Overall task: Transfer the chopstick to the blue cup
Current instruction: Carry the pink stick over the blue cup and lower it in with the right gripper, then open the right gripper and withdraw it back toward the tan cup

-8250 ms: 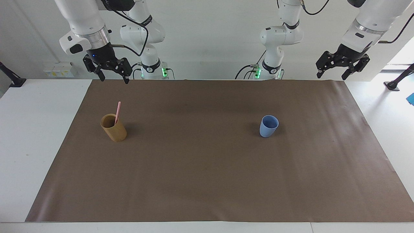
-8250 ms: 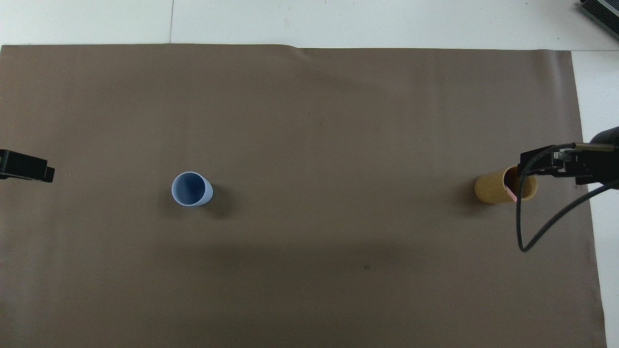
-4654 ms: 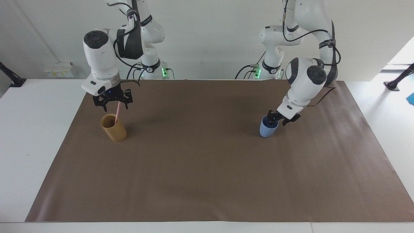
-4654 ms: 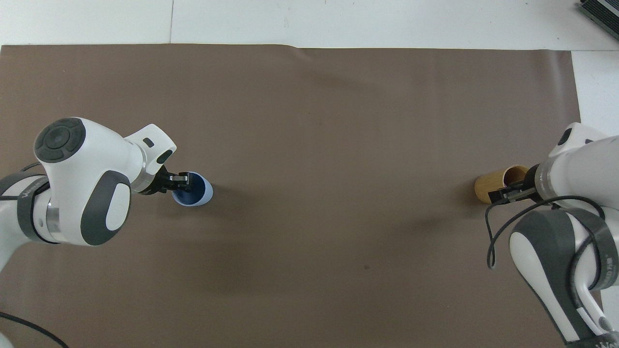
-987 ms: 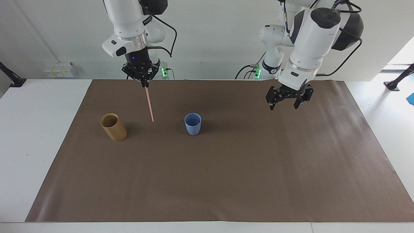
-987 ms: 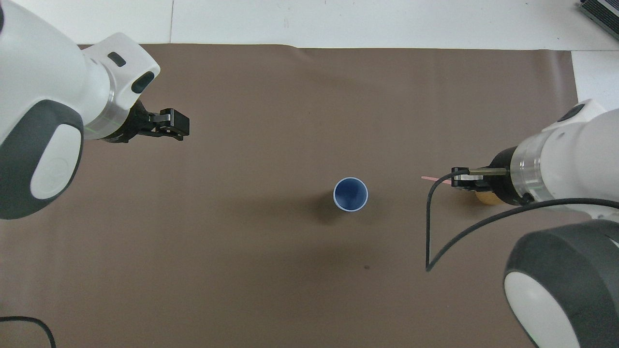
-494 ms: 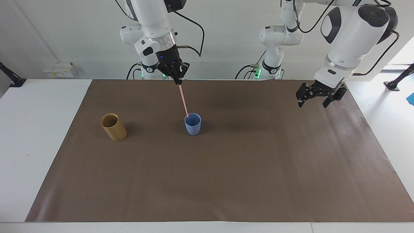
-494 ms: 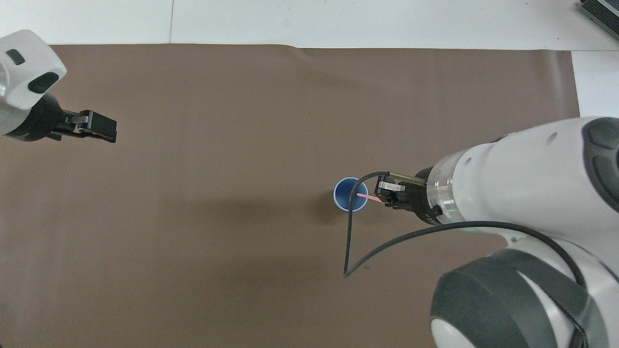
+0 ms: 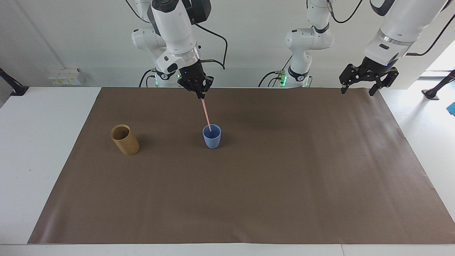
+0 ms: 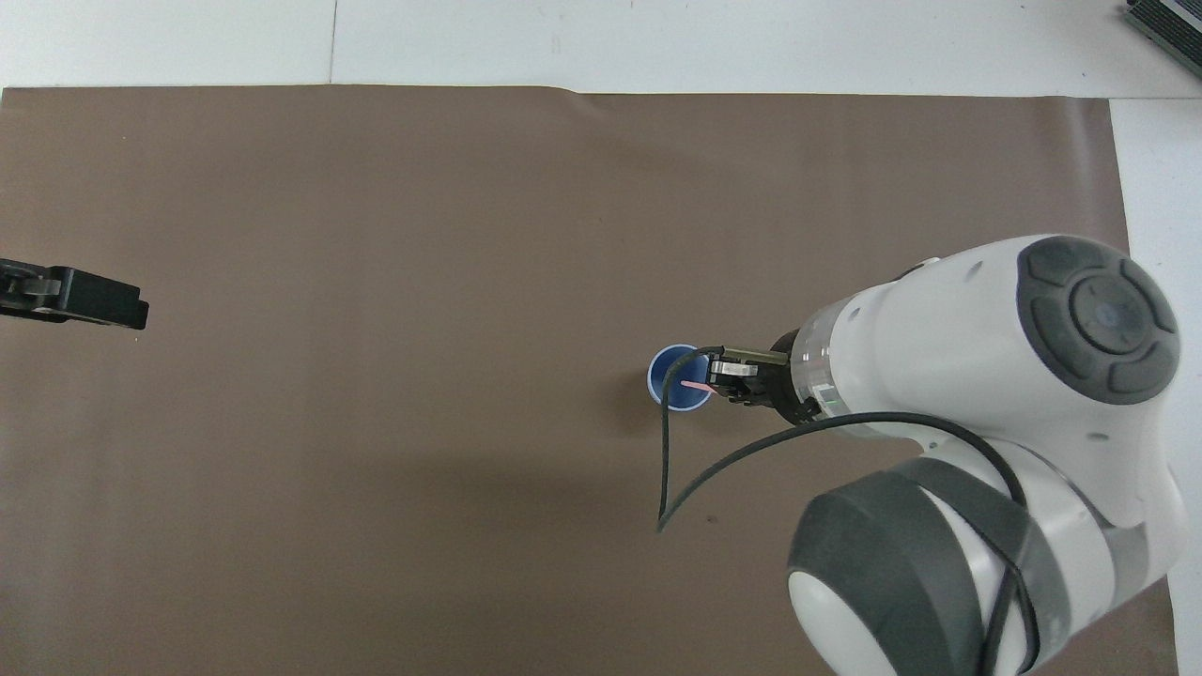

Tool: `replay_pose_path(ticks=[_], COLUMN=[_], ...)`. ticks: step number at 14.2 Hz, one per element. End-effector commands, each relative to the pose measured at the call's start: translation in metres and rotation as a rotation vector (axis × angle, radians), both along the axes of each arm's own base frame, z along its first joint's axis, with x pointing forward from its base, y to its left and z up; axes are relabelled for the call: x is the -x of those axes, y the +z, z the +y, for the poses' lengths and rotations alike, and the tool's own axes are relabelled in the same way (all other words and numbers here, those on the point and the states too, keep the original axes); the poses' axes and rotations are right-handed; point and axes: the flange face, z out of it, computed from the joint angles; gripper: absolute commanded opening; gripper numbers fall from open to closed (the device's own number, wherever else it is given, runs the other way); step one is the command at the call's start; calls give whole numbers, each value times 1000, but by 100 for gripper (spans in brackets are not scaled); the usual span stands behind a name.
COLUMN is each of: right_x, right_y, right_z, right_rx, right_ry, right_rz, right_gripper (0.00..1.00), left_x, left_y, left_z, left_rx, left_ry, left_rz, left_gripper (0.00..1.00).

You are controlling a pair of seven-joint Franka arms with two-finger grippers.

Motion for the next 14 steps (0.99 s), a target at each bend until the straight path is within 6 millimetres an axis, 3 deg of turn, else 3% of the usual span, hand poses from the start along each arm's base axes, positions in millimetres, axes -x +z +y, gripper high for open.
replay_pose_path(ticks=[1,3,4,5,6,9,12,14], right_x=[-1,-2,-4,-3,-3,-10,-31,-42], right_y=[-36,-52,-54,-53,-53,-49,-20,-1], right_z=[-1,6,6,6,6,5,-11,-27], right_rx=[-14,-13,-15,-15,-15,-25,-45,-40], right_ry=[71,123,140,148,137,129,99,77], right_rz=[-23,-18,-19,-21,-15,-25,-85,-128], right_gripper=[0,0,7,20,50,82,100,100], left_x=[7,11,11,14,19,24,25,24], left_y=[-5,-8,-9,-10,-13,-18,-17,-15], left_z=[-4,0,0,0,0,2,4,6], left_rx=[9,9,13,12,18,29,30,33], left_ry=[-8,-9,-8,-8,-8,4,7,11], left_rz=[16,45,49,52,56,60,58,59], left_gripper=[100,100,100,100,100,100,100,100])
